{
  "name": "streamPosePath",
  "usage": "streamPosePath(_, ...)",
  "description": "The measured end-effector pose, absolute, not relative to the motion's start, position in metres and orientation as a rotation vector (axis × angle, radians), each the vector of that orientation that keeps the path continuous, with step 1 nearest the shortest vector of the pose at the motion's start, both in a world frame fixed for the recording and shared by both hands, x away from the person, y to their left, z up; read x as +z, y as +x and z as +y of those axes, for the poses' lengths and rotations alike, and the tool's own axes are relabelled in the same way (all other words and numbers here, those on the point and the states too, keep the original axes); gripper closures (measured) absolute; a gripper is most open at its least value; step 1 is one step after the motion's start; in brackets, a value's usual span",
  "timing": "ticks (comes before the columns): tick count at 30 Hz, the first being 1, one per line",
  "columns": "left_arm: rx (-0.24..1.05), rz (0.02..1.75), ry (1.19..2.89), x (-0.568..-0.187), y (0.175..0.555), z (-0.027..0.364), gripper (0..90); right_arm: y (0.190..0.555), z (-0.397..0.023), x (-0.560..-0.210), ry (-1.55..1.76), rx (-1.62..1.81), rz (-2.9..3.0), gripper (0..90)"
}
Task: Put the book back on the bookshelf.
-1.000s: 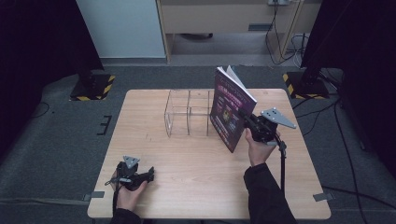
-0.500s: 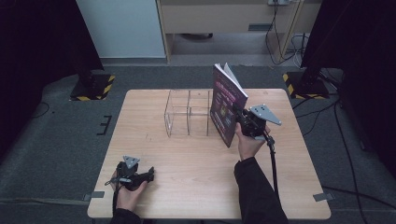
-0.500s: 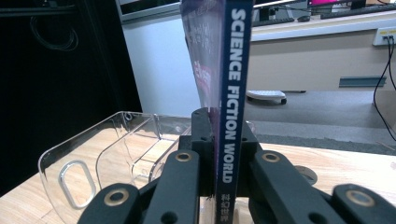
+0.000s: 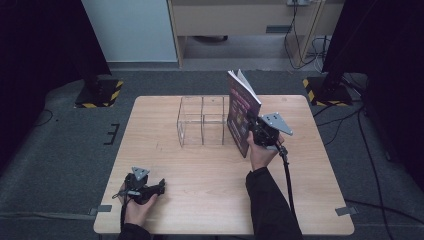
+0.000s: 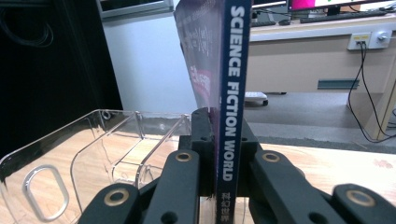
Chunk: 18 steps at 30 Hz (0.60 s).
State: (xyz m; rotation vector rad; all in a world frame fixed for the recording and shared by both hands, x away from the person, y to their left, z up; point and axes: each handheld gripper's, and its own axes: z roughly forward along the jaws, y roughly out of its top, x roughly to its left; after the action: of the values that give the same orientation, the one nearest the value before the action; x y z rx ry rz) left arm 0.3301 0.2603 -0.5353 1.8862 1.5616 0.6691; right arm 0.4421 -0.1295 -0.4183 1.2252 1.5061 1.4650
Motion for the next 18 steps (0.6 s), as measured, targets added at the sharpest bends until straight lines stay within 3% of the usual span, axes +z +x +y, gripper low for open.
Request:
streamPosePath(12,0.67,1.562,1.886,-0.5353,0.3301,0.2603,9.9,0.4384,-0.1267,-0.4253,1.242,1.429,1.489,82.8)
streamPosePath(18,0.669,1.562,1.887,-0.5353,0.3301,0.2603,9.9,0.4346,-0.1319,-0.4173,1.228,1.446,1.512,76.3)
